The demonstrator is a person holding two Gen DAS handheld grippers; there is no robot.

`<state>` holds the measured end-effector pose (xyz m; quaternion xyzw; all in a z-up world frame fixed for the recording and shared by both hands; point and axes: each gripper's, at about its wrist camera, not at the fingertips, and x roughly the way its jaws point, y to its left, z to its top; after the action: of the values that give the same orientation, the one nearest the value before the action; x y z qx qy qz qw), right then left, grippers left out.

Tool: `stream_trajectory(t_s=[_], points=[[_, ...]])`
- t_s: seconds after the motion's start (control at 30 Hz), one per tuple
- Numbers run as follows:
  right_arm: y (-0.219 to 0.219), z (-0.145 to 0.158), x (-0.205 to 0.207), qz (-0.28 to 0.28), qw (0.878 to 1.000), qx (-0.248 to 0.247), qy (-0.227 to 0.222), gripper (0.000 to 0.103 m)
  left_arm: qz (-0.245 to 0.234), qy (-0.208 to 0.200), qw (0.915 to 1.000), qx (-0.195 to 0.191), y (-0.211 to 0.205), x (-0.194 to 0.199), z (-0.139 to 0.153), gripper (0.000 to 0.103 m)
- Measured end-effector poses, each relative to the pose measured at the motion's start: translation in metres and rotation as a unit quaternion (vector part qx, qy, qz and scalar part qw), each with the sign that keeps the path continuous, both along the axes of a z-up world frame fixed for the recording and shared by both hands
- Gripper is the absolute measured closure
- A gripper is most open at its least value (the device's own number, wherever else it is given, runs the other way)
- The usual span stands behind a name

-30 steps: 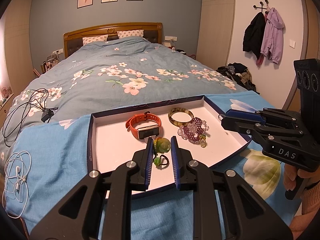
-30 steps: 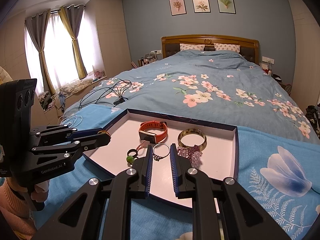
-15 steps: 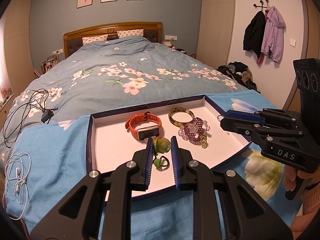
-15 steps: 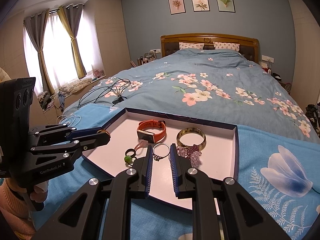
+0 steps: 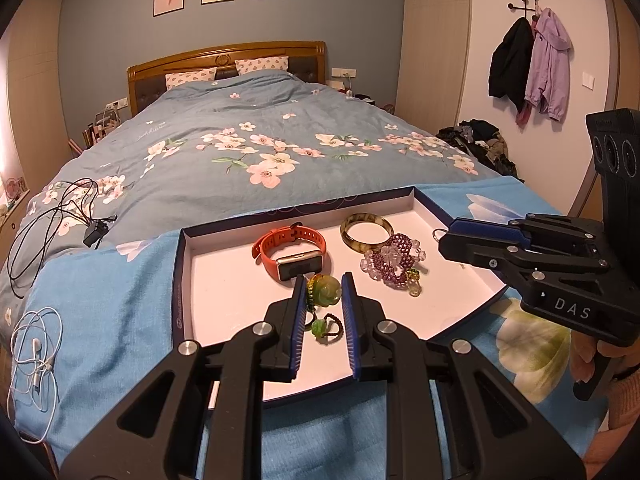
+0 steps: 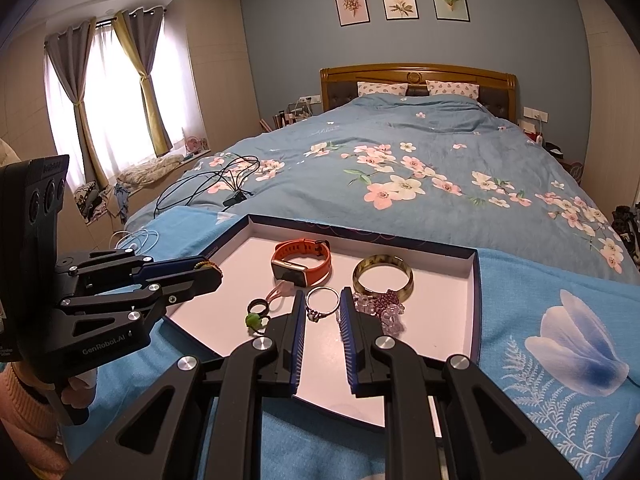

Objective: Organize jewelry
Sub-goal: 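Lower the silver ring with the right tool while the left tool lowers the beaded ring into the tray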

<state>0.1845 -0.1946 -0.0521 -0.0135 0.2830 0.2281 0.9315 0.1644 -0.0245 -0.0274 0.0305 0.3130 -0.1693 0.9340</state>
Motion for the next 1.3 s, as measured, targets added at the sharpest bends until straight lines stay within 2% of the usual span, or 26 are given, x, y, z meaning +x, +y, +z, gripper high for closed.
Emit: stream_trajectory(t_s=[1.3], points=[[0.004,-0.009,0.019,-0.007,1.0,0.005,0.028,0.088,0.015,0.022,0.9996,0.009,-0.001,0.019,-0.013,0.085]])
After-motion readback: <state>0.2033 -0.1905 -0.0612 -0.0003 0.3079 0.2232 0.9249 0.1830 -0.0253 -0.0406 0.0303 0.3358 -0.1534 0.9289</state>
